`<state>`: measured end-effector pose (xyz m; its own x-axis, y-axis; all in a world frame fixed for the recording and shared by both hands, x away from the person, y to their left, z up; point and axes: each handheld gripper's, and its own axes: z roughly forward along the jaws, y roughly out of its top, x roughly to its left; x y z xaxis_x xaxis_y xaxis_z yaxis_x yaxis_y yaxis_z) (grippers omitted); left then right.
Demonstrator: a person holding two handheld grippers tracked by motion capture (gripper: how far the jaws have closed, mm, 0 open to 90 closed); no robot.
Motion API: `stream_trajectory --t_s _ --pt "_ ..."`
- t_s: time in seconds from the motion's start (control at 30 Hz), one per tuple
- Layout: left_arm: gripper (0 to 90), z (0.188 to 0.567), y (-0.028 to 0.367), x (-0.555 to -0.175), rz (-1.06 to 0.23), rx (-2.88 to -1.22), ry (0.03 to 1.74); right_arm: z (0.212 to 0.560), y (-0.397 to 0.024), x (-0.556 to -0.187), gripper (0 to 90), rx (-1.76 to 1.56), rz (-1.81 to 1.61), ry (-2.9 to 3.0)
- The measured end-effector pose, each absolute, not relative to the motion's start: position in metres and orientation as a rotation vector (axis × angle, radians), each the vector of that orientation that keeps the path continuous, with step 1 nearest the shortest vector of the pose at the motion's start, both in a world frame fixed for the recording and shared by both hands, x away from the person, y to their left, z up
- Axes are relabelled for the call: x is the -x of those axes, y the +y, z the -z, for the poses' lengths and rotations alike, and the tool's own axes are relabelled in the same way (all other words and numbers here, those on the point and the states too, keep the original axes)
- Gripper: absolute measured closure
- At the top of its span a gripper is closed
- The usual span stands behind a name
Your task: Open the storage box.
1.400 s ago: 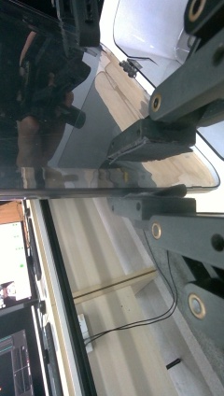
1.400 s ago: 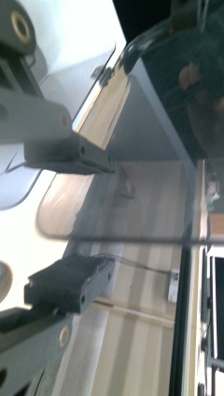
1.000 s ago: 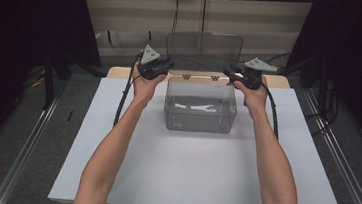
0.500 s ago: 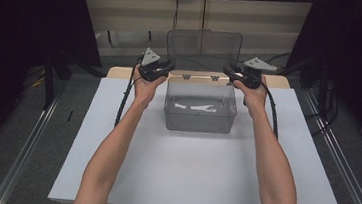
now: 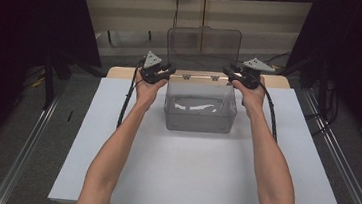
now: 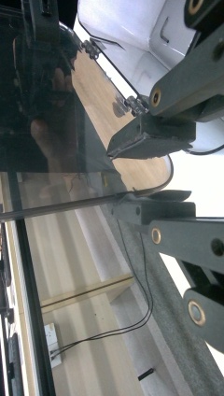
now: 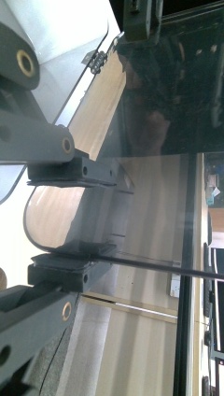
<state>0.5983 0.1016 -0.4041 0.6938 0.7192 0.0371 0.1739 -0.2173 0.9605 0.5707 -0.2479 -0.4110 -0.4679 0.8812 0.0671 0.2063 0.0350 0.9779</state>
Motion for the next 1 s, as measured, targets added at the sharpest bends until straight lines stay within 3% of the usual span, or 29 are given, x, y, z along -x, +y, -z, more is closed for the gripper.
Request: stream_trajectory --t_s 0.37,1.0 --pt "66.7 0.4077 0.1007 -0.6019 -0.57 -1.754 0.733 0.4112 -0.2461 -0.5752 55.1 -1.128 -1.48 1.75" --pt "61.5 0.4063 0.0977 -0.6062 -0.519 -1.795 0.78 0.4116 -0.2449 -0.5807 53.6 -1.208 -1.482 1.754"
